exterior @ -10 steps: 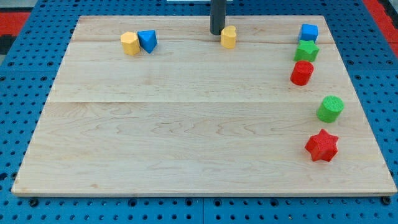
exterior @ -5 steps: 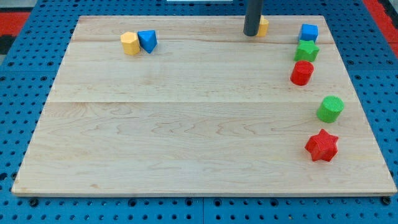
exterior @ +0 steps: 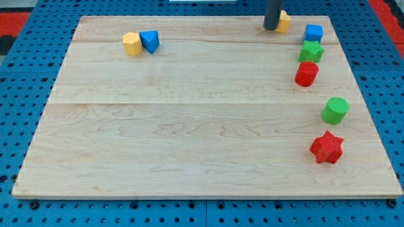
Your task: Push yellow heart above blue cube
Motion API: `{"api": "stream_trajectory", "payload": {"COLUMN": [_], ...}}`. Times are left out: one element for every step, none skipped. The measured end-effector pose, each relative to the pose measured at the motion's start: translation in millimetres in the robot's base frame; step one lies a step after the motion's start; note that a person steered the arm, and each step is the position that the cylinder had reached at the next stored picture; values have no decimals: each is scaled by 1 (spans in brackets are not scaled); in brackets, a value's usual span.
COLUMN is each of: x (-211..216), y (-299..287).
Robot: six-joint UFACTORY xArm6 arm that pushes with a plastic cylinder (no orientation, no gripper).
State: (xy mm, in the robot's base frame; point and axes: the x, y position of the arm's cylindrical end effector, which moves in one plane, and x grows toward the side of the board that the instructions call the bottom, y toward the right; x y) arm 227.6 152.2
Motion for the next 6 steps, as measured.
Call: {"api": "stream_trajectory", "payload": {"x": [-28,-26,6,12,5,-14], "y": [-60,-14,5,40,2,-42]}}
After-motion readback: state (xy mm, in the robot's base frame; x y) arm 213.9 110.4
